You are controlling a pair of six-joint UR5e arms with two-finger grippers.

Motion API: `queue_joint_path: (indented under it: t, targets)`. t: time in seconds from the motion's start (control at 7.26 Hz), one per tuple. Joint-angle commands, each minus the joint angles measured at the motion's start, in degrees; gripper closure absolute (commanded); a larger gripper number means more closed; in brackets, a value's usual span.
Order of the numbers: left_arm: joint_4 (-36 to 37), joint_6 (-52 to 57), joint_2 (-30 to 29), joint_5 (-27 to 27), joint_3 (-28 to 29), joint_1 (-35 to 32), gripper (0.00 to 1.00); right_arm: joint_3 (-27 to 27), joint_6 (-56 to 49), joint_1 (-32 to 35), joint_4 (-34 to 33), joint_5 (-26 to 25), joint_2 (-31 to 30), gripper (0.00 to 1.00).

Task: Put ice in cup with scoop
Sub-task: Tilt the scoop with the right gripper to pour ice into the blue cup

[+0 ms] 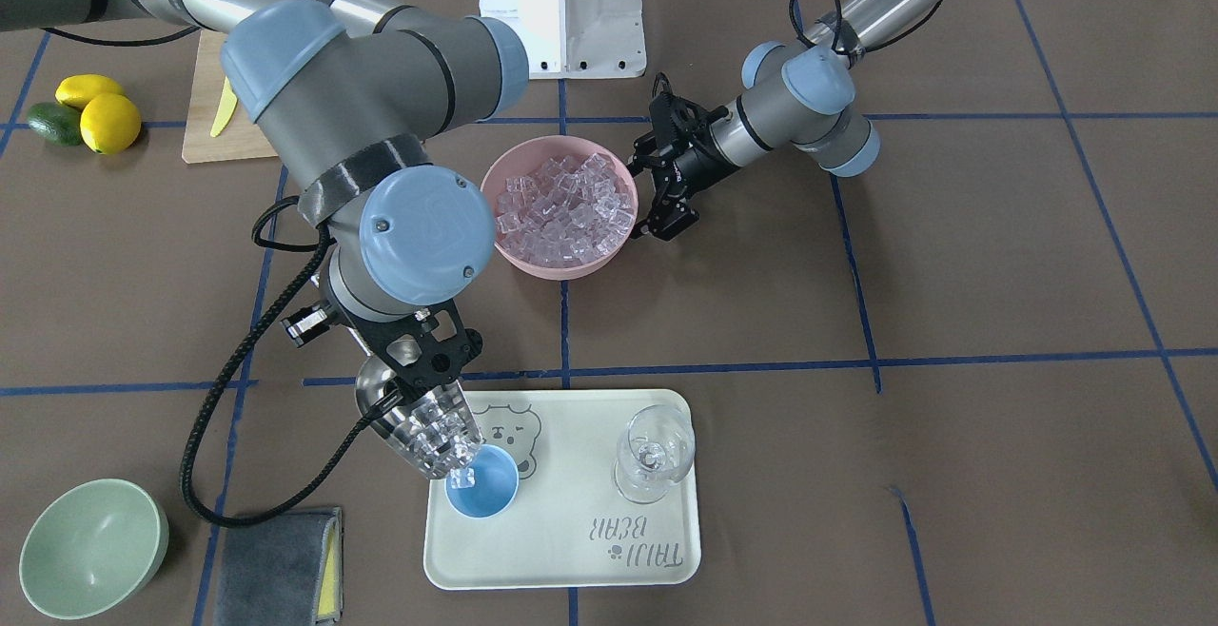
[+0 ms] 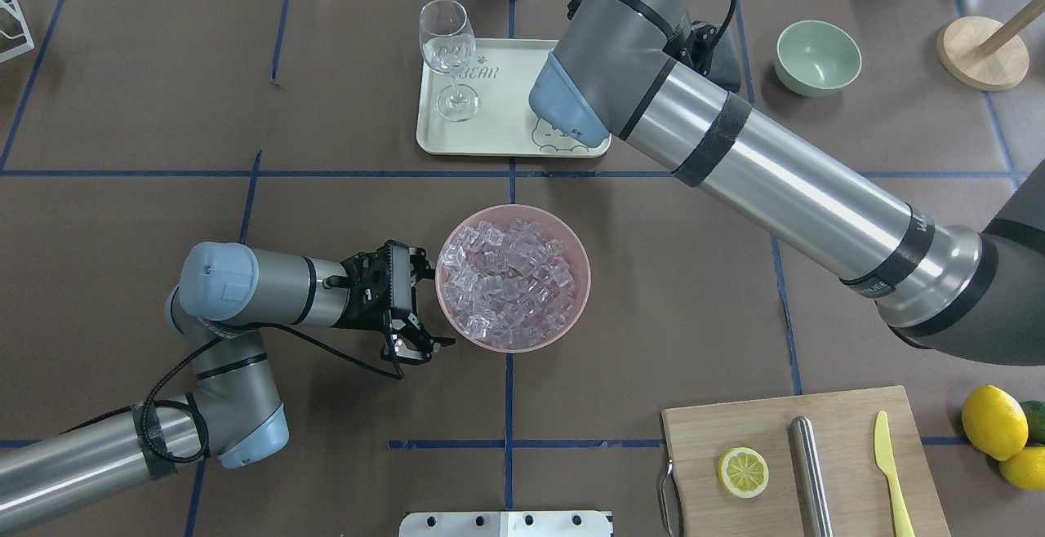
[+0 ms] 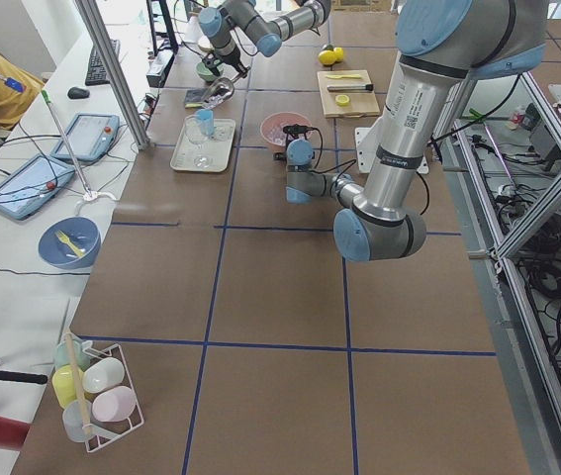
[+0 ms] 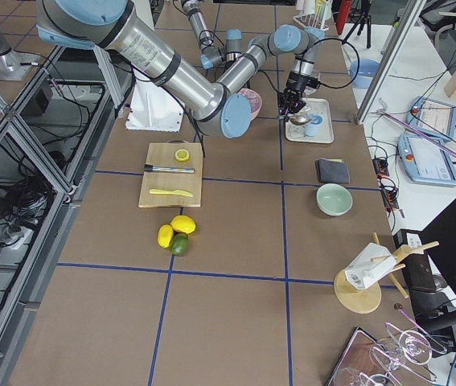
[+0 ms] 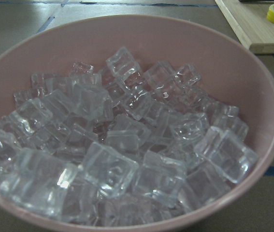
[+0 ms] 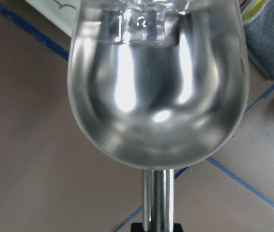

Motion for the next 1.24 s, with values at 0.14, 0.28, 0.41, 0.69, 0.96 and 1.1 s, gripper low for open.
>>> queue_joint_path:
  t: [0.14,0.28,0.41,0.69,0.96,1.1]
  targets:
    - [-0.8,-0.1,0.2,0.1,0.0,0.1,0.00,-0.4,-3.9,0.6,-3.7,-0.1,1.7,1.00]
    - [-0.8,-0.1,0.2,0.1,0.0,0.0,0.00,-0.4,-3.9,0.5,-3.7,-0.1,1.8,1.00]
    - [-0.8,-0.1,0.2,0.1,0.0,0.0,0.00,-0.4,-4.0,0.6,-3.7,-0.1,1.8,1.00]
    - [-0.8,-0.1,0.1,0.1,-0.1,0.1,0.00,-0.4,-4.6,0.7,-3.7,-0.1,1.8,1.00]
    - [-0.8,-0.1,0.1,0.1,-0.1,0.1,0.00,-0.4,-4.8,0.9,-3.7,-0.1,1.8,1.00]
    - [-0.8,-0.1,0.1,0.1,-0.1,0.1,0.00,-0.4,-4.8,1.0,-3.7,-0.1,1.8,1.00]
